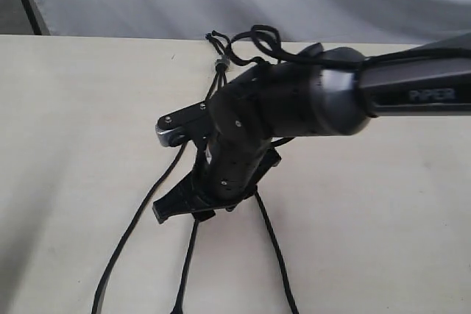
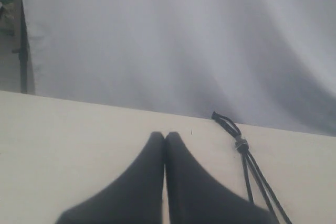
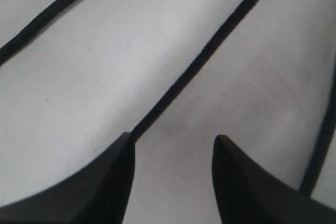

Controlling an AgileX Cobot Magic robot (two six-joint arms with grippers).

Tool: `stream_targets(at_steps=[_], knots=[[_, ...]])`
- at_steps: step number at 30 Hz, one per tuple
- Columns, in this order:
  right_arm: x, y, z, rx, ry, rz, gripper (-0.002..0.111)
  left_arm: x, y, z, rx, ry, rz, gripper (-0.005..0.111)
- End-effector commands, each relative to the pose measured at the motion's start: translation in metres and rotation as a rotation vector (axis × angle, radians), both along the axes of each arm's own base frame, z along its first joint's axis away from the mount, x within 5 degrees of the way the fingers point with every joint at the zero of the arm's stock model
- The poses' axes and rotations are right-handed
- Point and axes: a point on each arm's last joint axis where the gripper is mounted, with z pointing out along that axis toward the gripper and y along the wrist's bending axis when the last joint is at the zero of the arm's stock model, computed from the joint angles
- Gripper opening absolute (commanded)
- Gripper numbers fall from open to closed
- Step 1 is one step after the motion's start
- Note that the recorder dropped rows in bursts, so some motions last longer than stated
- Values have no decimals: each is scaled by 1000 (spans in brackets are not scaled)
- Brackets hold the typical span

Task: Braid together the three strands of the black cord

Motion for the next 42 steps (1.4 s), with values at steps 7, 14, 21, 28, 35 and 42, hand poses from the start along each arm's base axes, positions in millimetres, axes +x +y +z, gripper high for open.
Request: stream_targets(at_steps=[7, 14, 21, 28, 35, 42], knots=[[16, 15, -18, -37, 37, -4, 45, 0, 0, 1, 2, -4, -1, 0], [20, 23, -33, -53, 44, 32, 36, 0, 0, 1, 2, -4, -1, 0], [21, 7, 16, -117, -59, 196, -1, 0, 0, 2, -8, -4, 0, 0], [46, -110, 135, -160, -298, -89, -1, 0, 0, 2, -11, -4, 0, 0], [72, -175, 111, -211, -222, -275, -1, 0, 0, 1, -10, -3, 1, 0], [90, -203, 54, -260, -90, -346, -1, 0, 0, 1, -10, -1, 2, 0]])
